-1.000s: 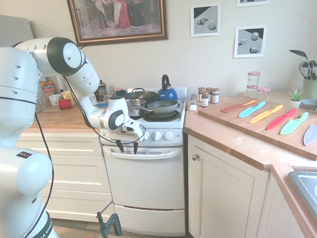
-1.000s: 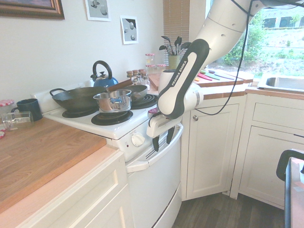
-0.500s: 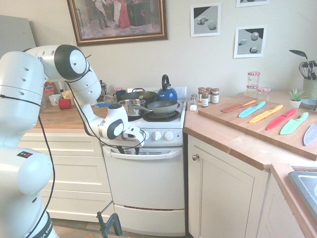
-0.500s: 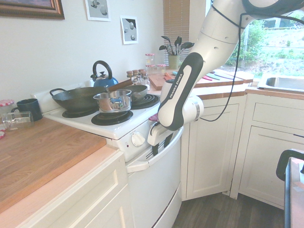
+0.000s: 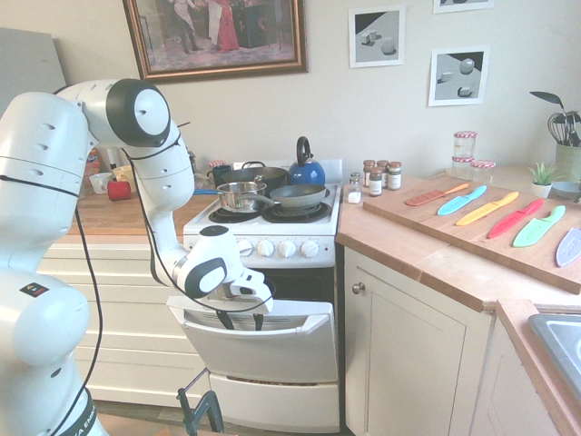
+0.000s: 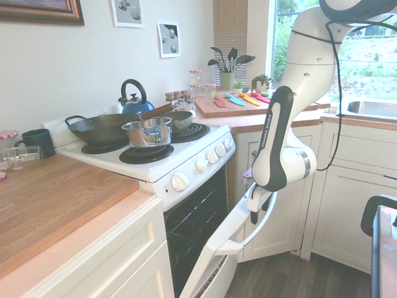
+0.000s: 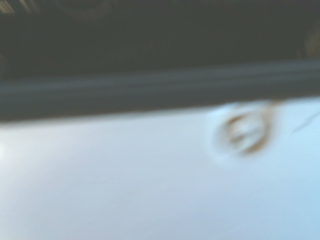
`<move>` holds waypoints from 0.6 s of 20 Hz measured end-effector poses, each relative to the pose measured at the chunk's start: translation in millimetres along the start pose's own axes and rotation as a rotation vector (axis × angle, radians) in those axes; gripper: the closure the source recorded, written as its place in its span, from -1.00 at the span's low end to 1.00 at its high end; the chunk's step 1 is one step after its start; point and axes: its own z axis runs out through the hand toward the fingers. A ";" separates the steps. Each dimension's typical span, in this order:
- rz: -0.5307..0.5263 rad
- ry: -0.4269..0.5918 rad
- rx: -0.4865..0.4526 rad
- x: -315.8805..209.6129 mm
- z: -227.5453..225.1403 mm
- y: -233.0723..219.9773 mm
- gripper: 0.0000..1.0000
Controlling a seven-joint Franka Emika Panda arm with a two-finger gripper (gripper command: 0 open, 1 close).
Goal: Open the oven
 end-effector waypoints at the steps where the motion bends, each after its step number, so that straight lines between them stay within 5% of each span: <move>1: -0.006 -0.006 -0.003 -1.6 2.5 9.4 -1.00; 12: 0.082 -0.071 -0.054 -1.0 7.1 113.4 -1.00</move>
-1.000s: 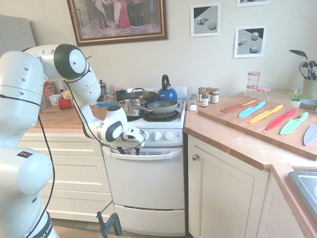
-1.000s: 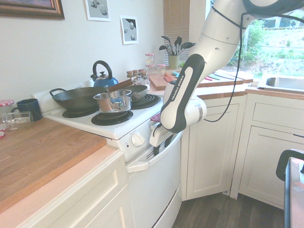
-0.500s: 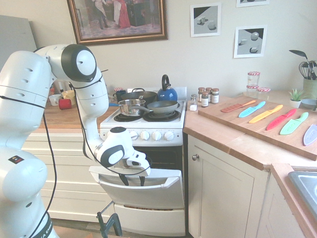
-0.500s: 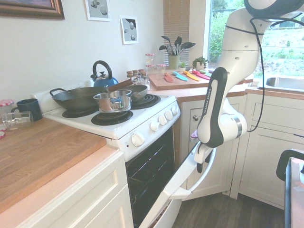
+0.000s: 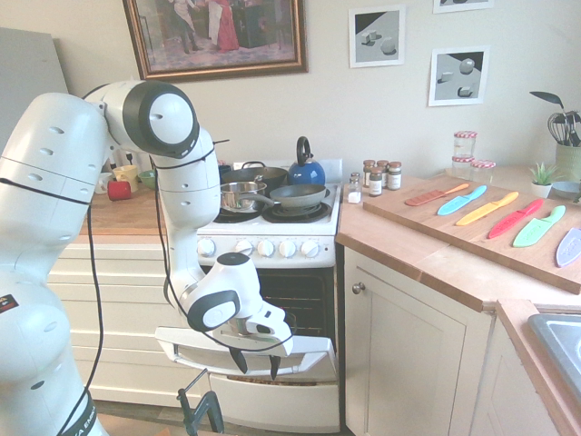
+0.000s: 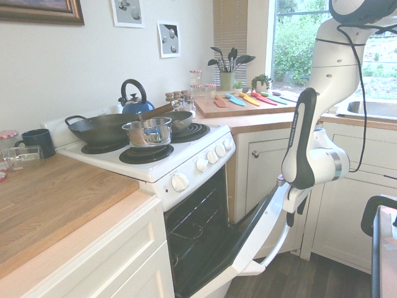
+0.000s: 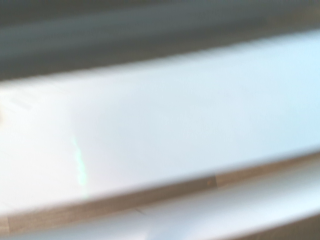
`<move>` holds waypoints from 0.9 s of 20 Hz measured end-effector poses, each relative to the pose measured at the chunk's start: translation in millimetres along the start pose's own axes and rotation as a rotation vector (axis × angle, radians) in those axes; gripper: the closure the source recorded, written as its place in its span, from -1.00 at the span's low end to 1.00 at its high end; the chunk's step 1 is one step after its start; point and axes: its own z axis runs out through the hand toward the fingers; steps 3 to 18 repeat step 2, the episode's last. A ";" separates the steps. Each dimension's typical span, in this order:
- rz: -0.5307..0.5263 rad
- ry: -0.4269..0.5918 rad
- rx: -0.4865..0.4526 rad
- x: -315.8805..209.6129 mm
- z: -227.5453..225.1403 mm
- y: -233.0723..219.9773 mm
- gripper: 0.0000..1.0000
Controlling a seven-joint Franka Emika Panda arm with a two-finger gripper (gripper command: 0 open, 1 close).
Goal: Open the oven
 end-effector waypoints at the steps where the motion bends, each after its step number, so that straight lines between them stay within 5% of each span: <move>1: 0.001 -0.014 -0.001 4.2 -7.2 1.3 -1.00; 18: -0.004 -0.033 0.000 9.3 -18.4 -0.1 -1.00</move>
